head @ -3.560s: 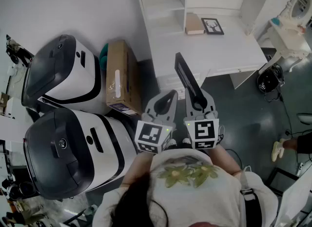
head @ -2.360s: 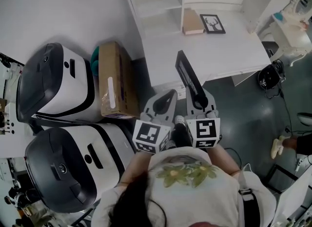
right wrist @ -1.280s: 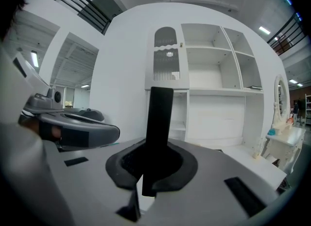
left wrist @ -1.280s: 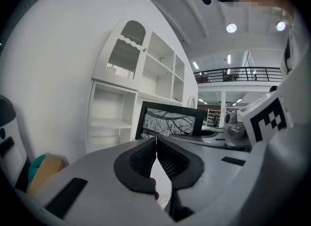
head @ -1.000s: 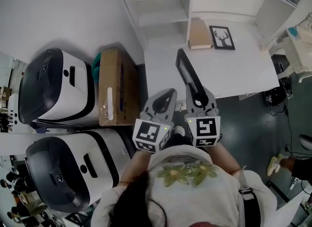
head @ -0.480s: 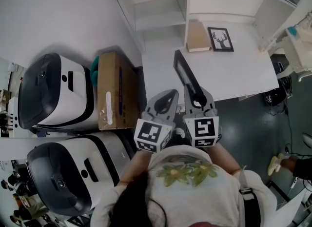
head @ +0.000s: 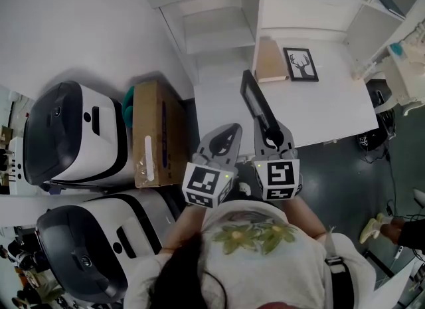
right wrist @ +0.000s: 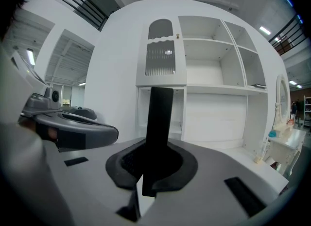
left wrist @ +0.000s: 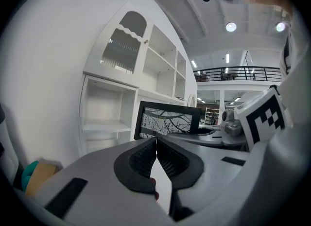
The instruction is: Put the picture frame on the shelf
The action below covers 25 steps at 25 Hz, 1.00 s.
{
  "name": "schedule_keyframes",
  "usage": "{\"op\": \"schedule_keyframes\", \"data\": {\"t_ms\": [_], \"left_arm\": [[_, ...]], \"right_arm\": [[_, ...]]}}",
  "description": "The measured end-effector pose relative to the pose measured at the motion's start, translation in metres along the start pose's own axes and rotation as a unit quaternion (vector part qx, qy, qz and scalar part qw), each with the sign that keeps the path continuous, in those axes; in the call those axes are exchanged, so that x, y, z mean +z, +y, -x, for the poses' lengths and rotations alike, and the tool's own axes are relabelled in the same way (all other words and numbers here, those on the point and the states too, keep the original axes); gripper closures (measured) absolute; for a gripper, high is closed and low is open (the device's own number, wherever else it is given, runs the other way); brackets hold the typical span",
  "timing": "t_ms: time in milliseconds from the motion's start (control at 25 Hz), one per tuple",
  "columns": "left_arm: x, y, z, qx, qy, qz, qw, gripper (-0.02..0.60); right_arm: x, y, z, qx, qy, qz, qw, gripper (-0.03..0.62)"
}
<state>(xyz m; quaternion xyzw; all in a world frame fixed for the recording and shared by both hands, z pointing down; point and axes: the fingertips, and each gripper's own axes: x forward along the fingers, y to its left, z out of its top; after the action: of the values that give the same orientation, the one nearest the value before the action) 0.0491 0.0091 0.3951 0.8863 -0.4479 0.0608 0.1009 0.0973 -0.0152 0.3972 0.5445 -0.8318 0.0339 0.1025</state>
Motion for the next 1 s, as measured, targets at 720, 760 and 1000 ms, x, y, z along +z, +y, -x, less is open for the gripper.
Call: {"op": "schedule_keyframes", "data": {"t_ms": [720, 760, 1000], "left_arm": [[0.018, 0.054, -0.040, -0.008, -0.003, 0.005, 0.9999, 0.551], [0.019, 0.057, -0.042, -0.009, -0.003, 0.005, 0.9999, 0.551], [0.022, 0.071, -0.054, -0.014, -0.001, 0.005, 0.9999, 0.551]], "right_arm": [[0.018, -0.016, -0.067, -0.017, -0.001, 0.008, 1.000, 0.553], [0.018, -0.017, -0.070, -0.018, -0.001, 0.008, 1.000, 0.553], [0.022, -0.022, -0.088, -0.023, 0.000, 0.009, 1.000, 0.553]]}}
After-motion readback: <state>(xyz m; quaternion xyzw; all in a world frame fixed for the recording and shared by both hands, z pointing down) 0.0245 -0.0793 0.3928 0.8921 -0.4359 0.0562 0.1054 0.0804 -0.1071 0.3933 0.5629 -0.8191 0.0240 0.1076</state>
